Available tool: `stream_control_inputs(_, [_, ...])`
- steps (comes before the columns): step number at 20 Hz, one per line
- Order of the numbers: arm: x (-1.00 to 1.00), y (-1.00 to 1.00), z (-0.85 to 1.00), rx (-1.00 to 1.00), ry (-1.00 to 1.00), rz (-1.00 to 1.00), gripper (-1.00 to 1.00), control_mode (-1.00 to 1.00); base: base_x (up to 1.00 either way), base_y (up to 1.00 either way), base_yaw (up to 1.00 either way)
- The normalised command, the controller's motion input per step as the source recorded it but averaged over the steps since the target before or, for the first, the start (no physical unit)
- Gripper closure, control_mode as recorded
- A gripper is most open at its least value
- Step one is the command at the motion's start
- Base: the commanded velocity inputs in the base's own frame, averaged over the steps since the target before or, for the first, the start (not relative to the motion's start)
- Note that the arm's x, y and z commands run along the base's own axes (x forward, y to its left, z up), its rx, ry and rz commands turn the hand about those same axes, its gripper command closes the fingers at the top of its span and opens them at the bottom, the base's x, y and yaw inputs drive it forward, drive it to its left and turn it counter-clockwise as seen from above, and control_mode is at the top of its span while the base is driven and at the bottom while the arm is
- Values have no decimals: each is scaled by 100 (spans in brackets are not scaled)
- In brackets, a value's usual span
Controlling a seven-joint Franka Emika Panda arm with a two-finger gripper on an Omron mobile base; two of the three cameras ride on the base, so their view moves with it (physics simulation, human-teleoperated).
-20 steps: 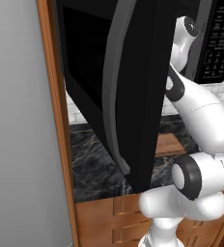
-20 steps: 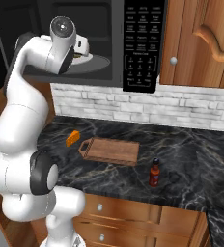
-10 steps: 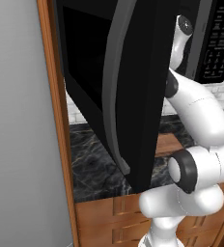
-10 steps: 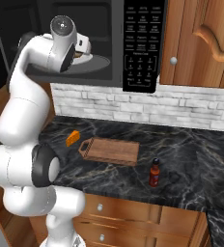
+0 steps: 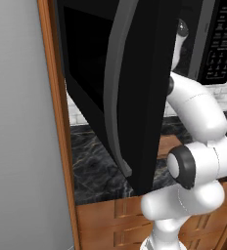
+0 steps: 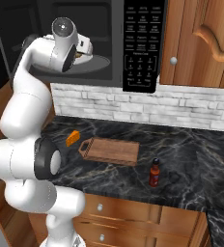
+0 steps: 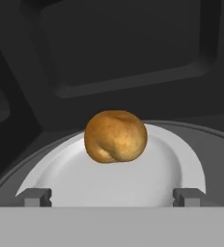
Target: Retrieve the reheated potato from the microwave, then place the potato, cheese, and condiment on the cutting board.
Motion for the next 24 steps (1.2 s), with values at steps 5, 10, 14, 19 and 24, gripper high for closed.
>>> stream_control_inputs(5, [15,0,-7,0,0,-1,-100,-100,0,0,0])
stream_control_inputs(10, [22,0,-4,0,1,-1,-100,-100,0,0,0])
stream_control_inputs(14, [27,0,-1,0,1,0,-100,-100,0,0,0])
stream_control_inputs(19, [29,0,0,0,2,0,-100,-100,0,0,0])
stream_control_inputs(24, [16,0,0,1,2,0,-100,-100,0,0,0])
